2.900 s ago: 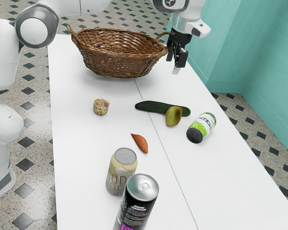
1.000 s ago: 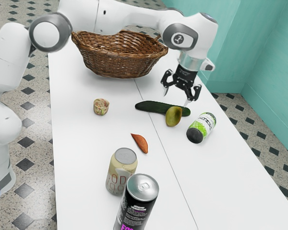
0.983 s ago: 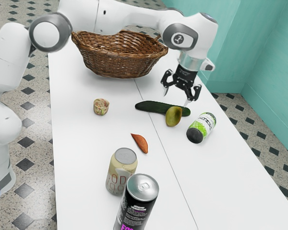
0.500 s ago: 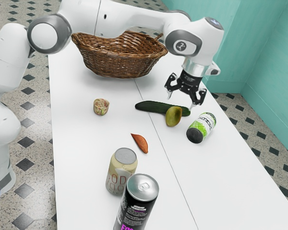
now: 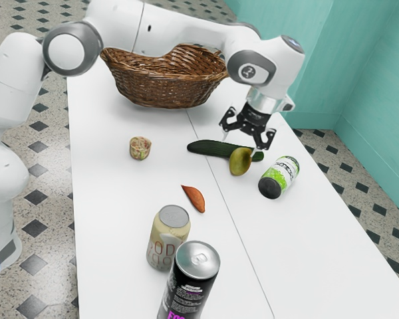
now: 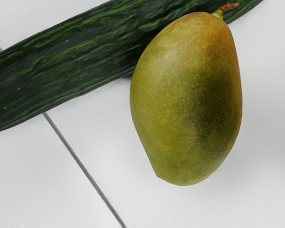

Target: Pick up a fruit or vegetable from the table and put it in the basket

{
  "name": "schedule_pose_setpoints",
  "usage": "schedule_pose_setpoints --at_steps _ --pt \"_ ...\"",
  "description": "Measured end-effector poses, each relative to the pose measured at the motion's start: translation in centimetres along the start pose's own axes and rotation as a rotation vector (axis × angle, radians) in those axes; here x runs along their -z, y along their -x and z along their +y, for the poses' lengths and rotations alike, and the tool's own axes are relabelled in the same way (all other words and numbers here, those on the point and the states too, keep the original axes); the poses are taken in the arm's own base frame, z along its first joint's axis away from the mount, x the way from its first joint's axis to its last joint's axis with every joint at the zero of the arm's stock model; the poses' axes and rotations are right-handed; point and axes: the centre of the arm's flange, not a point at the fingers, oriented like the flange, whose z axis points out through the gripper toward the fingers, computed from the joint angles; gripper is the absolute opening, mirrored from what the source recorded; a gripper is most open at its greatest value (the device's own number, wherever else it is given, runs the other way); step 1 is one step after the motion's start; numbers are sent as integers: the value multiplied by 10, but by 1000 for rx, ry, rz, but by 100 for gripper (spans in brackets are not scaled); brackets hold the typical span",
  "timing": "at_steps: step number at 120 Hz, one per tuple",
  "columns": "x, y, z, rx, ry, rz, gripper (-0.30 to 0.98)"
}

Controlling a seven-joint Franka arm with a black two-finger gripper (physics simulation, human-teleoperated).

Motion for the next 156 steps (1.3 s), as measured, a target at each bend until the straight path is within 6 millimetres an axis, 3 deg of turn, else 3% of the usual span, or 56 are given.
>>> schedule_pose_setpoints --at_steps 45,156 --pt "-16 -20 -8 88 -14 -12 69" --pt "-68 -36 19 93 17 -4 69"
